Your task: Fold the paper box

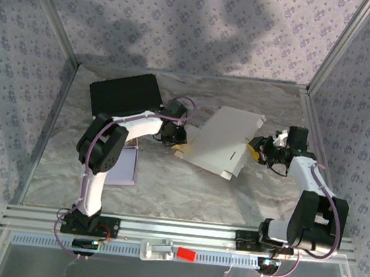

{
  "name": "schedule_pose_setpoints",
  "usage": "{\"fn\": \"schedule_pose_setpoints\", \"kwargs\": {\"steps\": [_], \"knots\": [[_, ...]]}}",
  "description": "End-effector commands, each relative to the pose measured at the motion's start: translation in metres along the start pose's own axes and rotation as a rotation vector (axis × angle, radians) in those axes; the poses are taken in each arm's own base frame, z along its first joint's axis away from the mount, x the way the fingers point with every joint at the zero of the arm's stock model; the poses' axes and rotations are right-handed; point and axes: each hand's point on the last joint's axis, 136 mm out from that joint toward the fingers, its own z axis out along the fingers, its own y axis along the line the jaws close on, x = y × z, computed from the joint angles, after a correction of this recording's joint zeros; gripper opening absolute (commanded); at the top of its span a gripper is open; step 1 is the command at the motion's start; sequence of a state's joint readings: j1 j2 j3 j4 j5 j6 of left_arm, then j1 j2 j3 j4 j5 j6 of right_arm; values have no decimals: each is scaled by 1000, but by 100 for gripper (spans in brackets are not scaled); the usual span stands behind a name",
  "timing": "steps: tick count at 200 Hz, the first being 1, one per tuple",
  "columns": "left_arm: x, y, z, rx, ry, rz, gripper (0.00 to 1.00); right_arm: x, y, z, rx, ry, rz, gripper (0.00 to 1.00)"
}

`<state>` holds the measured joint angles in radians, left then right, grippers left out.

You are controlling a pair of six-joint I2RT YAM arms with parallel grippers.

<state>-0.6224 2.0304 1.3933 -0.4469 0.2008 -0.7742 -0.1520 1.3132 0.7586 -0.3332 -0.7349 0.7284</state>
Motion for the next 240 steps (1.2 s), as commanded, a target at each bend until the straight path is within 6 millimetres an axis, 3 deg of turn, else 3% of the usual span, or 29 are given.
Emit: {"fn": "schedule_pose_setpoints", "kwargs": {"steps": [1,54,84,117,132,155,168,185,203,208,212,228,240], "knots": [[4,5,6,-36,26,15,21,-3,29,-11,-20,-26,-4,34],[1,0,5,-29,21,24,21,-10,67,-24,-30,-80,-57,20],[0,0,4,-28,21,28,21,-11,76,-25,-31,-88,-63,15],[-3,-2,1,-24,16,34,21,-16,91,-27,-34,-100,-81,0],[-6,-5,-3,-18,8,35,21,-17,94,-27,-25,-107,-78,0],[-21,-17,-30,14,-59,22,28,-24,101,-27,-34,-130,-40,0],[-34,-29,-58,59,-139,29,36,-29,107,-27,-36,-140,-3,0],[-44,-61,-104,172,-272,145,42,-40,116,-26,-54,-157,76,0],[-26,-86,-131,223,-353,400,42,-54,124,-26,-67,-173,168,0],[-18,-89,-134,222,-366,472,42,-55,120,-24,-59,-168,196,0],[-12,-91,-136,222,-379,528,43,-61,131,-30,-77,-179,196,0],[13,-94,-137,218,-421,724,43,-68,138,-29,-88,-148,255,0],[23,-95,-142,191,-484,839,44,-73,140,-32,-86,-137,283,0]]}}
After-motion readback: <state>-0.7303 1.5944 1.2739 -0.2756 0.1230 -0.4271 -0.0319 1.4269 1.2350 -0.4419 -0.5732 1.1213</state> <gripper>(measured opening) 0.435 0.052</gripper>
